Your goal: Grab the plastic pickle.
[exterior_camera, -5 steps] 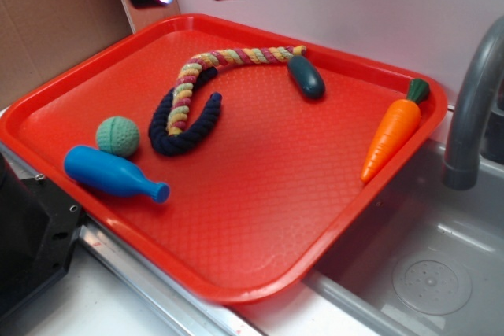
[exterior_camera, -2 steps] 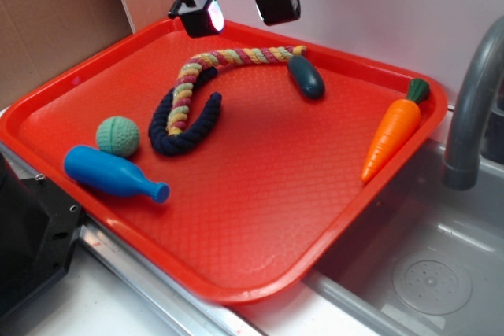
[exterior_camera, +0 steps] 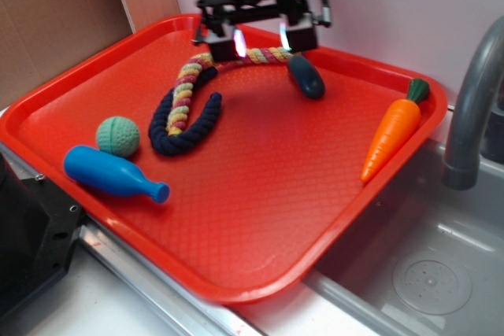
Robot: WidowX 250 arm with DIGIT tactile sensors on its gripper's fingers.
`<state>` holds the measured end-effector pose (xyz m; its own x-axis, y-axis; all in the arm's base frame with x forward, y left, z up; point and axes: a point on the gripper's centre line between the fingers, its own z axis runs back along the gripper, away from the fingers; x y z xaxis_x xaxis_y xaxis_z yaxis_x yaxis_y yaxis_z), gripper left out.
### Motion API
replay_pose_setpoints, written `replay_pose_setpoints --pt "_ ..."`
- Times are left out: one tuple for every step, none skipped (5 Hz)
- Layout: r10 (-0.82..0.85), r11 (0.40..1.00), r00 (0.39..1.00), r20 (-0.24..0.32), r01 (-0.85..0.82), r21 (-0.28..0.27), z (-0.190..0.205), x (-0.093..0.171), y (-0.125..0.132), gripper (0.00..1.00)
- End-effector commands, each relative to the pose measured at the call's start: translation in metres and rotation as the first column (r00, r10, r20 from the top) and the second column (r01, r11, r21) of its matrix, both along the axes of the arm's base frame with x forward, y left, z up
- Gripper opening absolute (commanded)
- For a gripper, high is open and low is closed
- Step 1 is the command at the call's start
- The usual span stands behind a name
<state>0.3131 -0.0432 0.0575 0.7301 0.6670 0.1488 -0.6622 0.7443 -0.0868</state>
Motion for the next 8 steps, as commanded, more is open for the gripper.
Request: replay_pose_setpoints --pt "-0.110 0.994 0.991 0.078 0.111 -0.011 0.006 0.026 -0.019 1.00" --pt "-0.122 0.992 0.992 0.039 0.122 0.010 -0.009 0.033 -0.018 1.00" --pt "-0.092 0.996 0.996 -0.003 0.092 0.022 -0.021 0.037 -0.011 1.00" --pt "-0.123 0.992 0.991 -0.061 0.125 0.030 -0.021 0.035 -0.011 0.00" --pt "-0.282 0.958 0.957 -0.066 0.278 -0.069 0.010 0.021 -0.011 0.00" --pt "-0.513 0.852 0.856 0.066 0.517 -0.082 0.060 -0.022 -0.017 0.00" --pt "-0.669 0.739 0.743 0.029 0.668 -0.091 0.109 -0.046 -0.011 0.00" --pt "-0.729 0.674 0.679 0.090 0.734 -0.087 0.121 -0.061 0.006 0.00"
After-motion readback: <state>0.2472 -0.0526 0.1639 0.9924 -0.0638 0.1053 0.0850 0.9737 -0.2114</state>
